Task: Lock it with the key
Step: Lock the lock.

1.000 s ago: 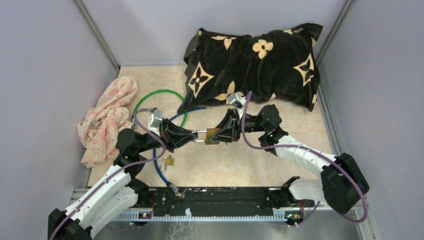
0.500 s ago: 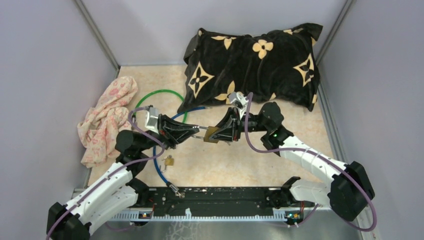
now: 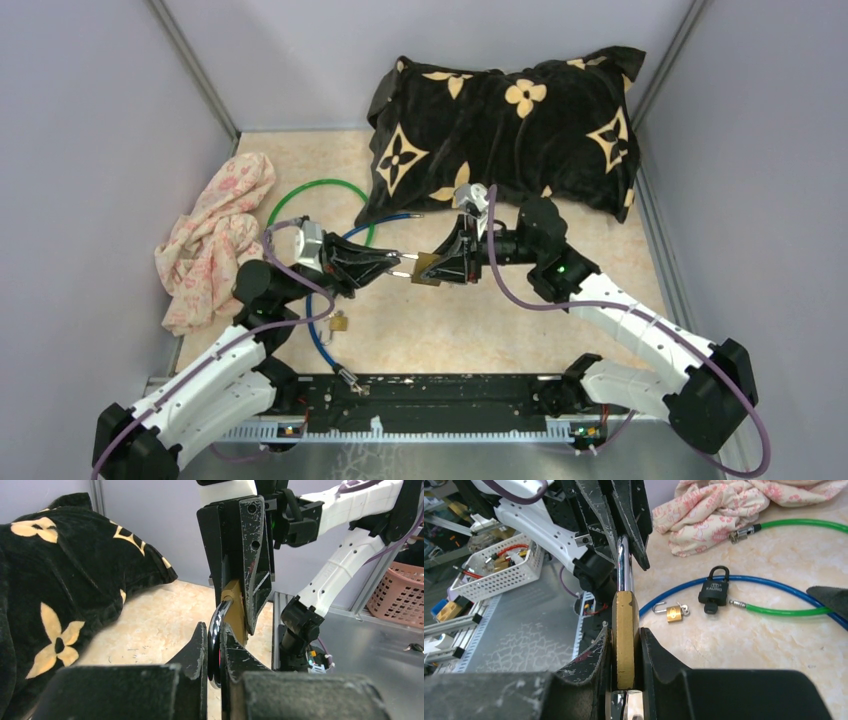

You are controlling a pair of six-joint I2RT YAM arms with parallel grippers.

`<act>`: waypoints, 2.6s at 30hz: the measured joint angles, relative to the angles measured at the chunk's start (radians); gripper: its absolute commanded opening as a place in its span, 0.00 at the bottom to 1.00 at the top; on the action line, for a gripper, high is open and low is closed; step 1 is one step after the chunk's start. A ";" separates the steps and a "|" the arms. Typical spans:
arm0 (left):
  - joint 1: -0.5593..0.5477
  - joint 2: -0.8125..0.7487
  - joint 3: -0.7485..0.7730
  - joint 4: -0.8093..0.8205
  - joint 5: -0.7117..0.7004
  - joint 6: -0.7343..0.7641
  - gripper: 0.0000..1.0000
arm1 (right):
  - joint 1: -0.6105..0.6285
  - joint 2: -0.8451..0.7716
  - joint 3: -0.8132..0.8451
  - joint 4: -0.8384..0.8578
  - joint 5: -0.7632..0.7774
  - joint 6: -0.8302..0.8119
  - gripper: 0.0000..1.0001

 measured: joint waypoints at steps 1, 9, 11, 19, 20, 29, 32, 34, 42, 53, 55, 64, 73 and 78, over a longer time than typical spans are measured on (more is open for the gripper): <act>0.000 0.000 -0.003 -0.016 0.005 0.016 0.09 | 0.000 0.000 0.006 -0.028 0.002 -0.014 0.00; 0.000 0.004 -0.013 -0.139 0.059 0.126 0.14 | 0.005 0.006 0.019 -0.187 0.013 -0.075 0.00; 0.000 0.012 -0.017 -0.154 0.074 0.135 0.17 | 0.005 0.007 0.019 -0.216 0.013 -0.078 0.00; -0.019 0.055 -0.021 -0.227 0.151 0.148 0.10 | 0.024 0.037 0.022 -0.267 0.008 -0.112 0.00; -0.021 0.056 -0.021 -0.236 0.157 0.148 0.00 | 0.026 0.039 0.022 -0.269 0.006 -0.115 0.00; -0.031 0.035 -0.019 -0.255 0.139 0.147 0.00 | 0.026 0.048 0.055 -0.326 -0.008 -0.163 0.97; -0.039 0.021 -0.022 -0.286 0.109 0.137 0.00 | 0.015 0.045 0.063 -0.270 0.015 -0.150 0.98; -0.039 0.015 -0.023 -0.287 0.095 0.123 0.00 | 0.004 0.035 0.047 -0.204 0.023 -0.124 0.98; -0.039 -0.019 -0.023 -0.277 0.110 0.096 0.00 | -0.056 0.006 -0.133 0.078 0.018 0.010 0.77; -0.039 -0.012 -0.026 -0.259 0.108 0.060 0.00 | 0.012 0.077 -0.190 0.416 -0.031 0.161 0.55; -0.039 -0.012 -0.026 -0.259 0.108 0.056 0.00 | 0.024 0.078 -0.191 0.428 -0.031 0.166 0.71; -0.039 -0.011 -0.026 -0.250 0.109 0.043 0.00 | 0.024 0.069 -0.214 0.394 0.003 0.143 0.49; -0.037 -0.004 -0.029 -0.230 0.101 0.034 0.11 | 0.026 0.057 -0.230 0.407 -0.005 0.169 0.00; -0.038 -0.011 -0.029 -0.221 0.082 0.028 0.43 | 0.007 0.042 -0.243 0.417 0.003 0.201 0.00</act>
